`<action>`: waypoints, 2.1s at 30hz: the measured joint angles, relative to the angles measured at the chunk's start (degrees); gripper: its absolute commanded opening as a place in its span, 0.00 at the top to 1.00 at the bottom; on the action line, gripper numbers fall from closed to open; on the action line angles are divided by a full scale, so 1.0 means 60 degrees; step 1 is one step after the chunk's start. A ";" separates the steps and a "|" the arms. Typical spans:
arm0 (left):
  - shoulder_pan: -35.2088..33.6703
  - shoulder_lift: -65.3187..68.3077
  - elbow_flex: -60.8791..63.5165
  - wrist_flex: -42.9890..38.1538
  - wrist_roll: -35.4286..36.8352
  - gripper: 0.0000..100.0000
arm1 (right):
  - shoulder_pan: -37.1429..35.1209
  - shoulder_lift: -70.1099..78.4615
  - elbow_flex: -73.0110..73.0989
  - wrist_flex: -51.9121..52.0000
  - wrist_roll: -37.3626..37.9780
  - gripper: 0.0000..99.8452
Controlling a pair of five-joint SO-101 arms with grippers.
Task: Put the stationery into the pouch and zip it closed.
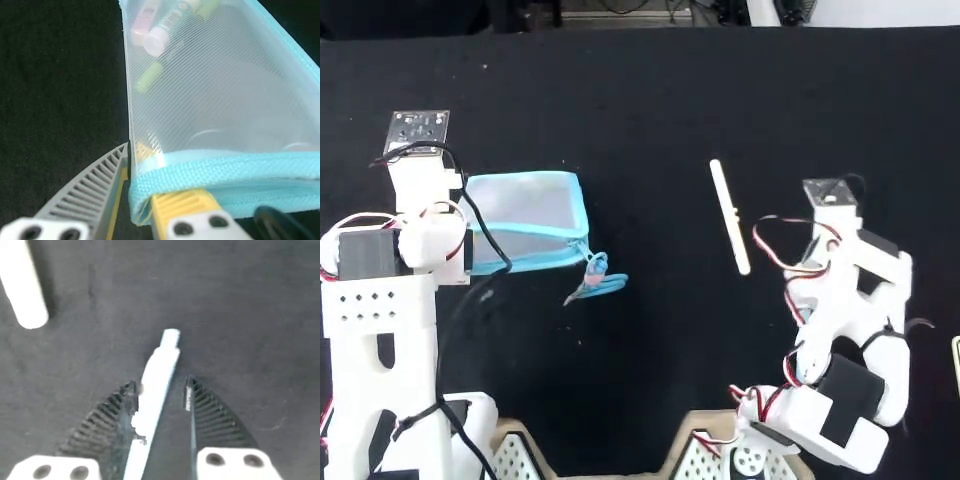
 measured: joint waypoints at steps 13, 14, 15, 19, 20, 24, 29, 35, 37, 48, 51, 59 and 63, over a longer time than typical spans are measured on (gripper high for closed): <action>0.0000 0.0000 0.0000 0.0000 0.0000 0.97 | 0.0073 0.0000 0.0000 -0.0176 0.0000 0.85; 0.0000 0.0000 0.0000 0.0000 0.0000 0.97 | 0.0073 0.0000 0.0000 -0.0249 0.0000 0.85; 0.0000 0.0000 0.0000 0.0000 0.0000 0.97 | 0.0073 0.0000 0.0000 -0.0308 0.0000 0.85; 0.0000 0.0000 0.0000 0.0000 0.0000 0.97 | 0.0132 0.0000 0.0000 -0.0322 0.0000 0.85; 0.0000 0.0000 0.0000 0.0000 0.0000 0.97 | 0.0147 0.0000 0.0000 -0.0322 0.0000 0.85; 0.0000 0.0000 0.0000 0.0000 0.0000 0.97 | 0.0147 0.0000 0.0000 -0.0234 -0.0015 0.85; 0.0000 0.0000 0.0000 0.0000 0.0000 0.97 | 0.0147 0.0000 -0.0835 0.1348 -0.0015 0.85; 0.0000 0.0000 0.0000 0.0000 0.0000 0.97 | 0.0059 0.0000 -0.1333 0.2256 -0.0015 0.85; 0.0000 0.0000 0.0000 0.0000 0.0000 0.97 | -0.0293 0.0000 -0.1245 0.2212 -0.0015 0.85; 0.0000 0.0000 0.0000 0.0000 0.0000 0.97 | -0.0806 -0.0015 0.0073 0.0147 -0.0015 0.85; 0.0000 0.0000 0.0000 0.0000 0.0000 0.97 | -0.0791 0.0000 0.0220 -0.0132 -0.0015 0.85; 0.0000 0.0000 0.0000 0.0000 0.0000 0.97 | 0.0015 0.0000 0.0264 -0.0659 0.0000 0.85; 0.0000 0.0000 0.0000 0.0000 0.0000 0.97 | 0.0015 0.0000 0.0264 -0.0689 0.0000 0.85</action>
